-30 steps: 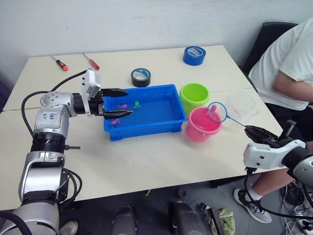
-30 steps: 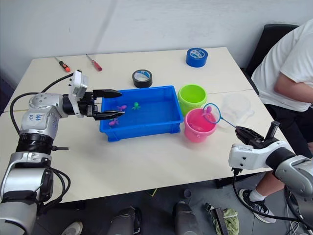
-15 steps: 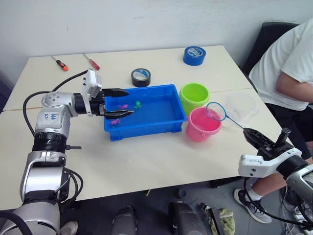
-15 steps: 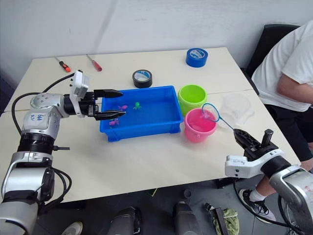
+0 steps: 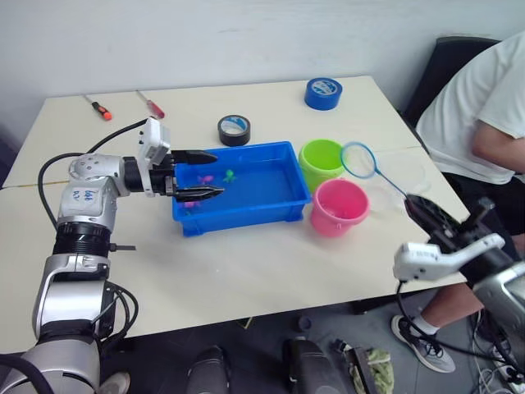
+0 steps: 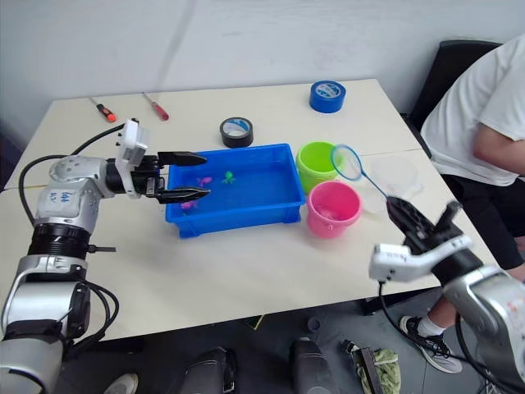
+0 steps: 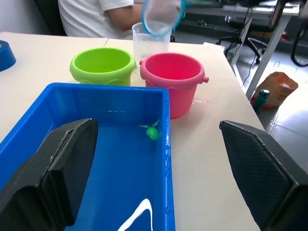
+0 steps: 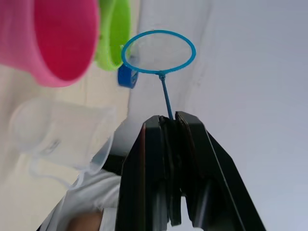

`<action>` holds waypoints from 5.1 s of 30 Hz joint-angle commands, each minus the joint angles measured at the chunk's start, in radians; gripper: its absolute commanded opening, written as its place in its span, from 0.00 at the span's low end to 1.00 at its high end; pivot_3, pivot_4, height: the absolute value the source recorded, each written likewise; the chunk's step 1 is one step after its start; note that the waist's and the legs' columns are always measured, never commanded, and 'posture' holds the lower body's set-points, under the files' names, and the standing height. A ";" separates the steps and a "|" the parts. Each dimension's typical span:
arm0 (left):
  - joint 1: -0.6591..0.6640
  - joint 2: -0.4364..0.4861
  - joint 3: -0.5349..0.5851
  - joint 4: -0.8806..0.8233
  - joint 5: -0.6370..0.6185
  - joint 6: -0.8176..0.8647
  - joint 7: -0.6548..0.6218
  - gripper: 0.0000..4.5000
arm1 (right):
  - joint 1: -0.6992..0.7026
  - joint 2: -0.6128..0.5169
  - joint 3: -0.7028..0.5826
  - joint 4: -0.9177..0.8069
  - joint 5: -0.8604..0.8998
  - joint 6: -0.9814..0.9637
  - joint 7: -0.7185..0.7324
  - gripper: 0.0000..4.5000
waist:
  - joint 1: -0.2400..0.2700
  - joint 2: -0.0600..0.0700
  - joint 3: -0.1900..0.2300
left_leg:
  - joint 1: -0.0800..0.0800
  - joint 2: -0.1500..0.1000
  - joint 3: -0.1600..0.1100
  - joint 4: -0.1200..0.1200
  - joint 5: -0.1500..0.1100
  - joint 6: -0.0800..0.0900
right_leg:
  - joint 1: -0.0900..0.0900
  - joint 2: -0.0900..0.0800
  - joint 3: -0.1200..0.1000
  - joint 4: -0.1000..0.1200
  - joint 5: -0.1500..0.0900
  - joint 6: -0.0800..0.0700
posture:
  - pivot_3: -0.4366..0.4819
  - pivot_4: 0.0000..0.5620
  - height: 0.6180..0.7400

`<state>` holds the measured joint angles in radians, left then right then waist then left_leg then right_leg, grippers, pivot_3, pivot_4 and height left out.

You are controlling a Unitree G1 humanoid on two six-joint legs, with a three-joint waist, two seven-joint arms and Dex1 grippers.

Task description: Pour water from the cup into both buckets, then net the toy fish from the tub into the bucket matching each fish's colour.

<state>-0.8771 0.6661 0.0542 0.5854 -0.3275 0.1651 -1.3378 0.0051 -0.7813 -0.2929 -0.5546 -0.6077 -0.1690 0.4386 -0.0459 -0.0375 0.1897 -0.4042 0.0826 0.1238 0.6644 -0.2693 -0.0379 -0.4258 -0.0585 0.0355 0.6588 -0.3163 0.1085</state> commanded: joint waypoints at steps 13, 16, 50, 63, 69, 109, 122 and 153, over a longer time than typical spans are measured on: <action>0.280 0.204 0.300 -0.052 -0.049 0.037 0.262 0.98 | -0.658 0.228 0.413 0.162 0.562 0.788 0.433 0.00 | -0.009 0.000 0.000 | -0.002 0.001 0.000 0.000 -0.001 0.003 | -0.003 -0.001 -0.001 0.002 0.000 -0.001 | 0.48 0.27 0.92; 0.381 0.220 0.353 -0.126 -0.078 0.067 0.271 0.98 | -0.692 0.252 0.471 0.168 0.620 0.880 0.470 0.00 | -0.008 0.000 0.000 | -0.002 0.001 0.000 -0.001 -0.001 0.003 | -0.003 -0.001 -0.001 0.002 -0.001 -0.001 | 0.48 0.27 0.92; 0.565 0.224 0.421 -0.406 -0.157 0.186 0.373 0.98 | -0.945 0.597 0.715 0.762 0.543 0.881 0.219 0.00 | -0.018 -0.001 -0.001 | -0.003 0.002 0.002 -0.002 -0.003 0.004 | -0.005 -0.002 -0.003 0.001 -0.001 -0.003 | 0.48 0.27 0.92; 0.594 0.228 0.442 -0.487 -0.173 0.236 0.404 0.98 | -1.055 0.743 0.663 1.038 0.549 0.768 0.115 0.00 | -0.046 -0.001 -0.001 | -0.003 0.002 0.002 -0.006 -0.002 0.002 | -0.006 -0.003 -0.003 0.000 -0.001 -0.003 | 0.48 0.27 0.92; 0.596 0.228 0.443 -0.512 -0.179 0.254 0.416 0.98 | -1.107 0.820 0.585 1.141 0.582 0.705 0.070 0.00 | -0.056 -0.001 -0.001 | -0.003 0.002 0.001 -0.009 -0.001 0.000 | -0.007 -0.003 -0.003 0.000 -0.001 -0.003 | 0.48 0.27 0.92; 0.336 0.173 0.216 -0.363 -0.148 0.200 0.281 0.98 | -0.759 0.350 0.479 0.334 0.776 1.135 0.154 0.00 | -0.038 -0.001 0.000 | -0.003 0.001 0.002 -0.014 -0.001 0.001 | -0.007 -0.002 -0.003 -0.005 -0.001 -0.003 | 0.48 0.27 0.92; 0.416 0.188 0.267 -0.440 -0.172 0.224 0.311 0.98 | -0.891 0.370 0.601 0.610 0.676 1.127 0.135 0.00 | -0.036 -0.001 0.000 | -0.004 0.001 0.002 -0.013 -0.001 0.001 | -0.008 -0.002 -0.002 -0.005 -0.001 -0.003 | 0.48 0.27 0.92; 0.450 0.203 0.302 -0.481 -0.170 0.252 0.322 0.98 | -0.928 0.524 0.448 0.590 0.745 1.100 0.063 0.00 | -0.038 -0.001 0.000 | -0.004 0.001 0.003 -0.014 0.000 0.000 | -0.010 -0.002 -0.002 -0.004 -0.001 -0.003 | 0.48 0.27 0.92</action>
<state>-0.4090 0.8500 0.3434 0.1139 -0.4859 0.4282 -1.0088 -0.9200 -0.2441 0.1868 0.1065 0.1206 0.9136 0.4936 -0.0837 -0.0381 0.1893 -0.4087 0.0841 0.1264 0.6506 -0.2696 -0.0376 -0.4360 -0.0607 0.0337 0.6548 -0.3171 0.1052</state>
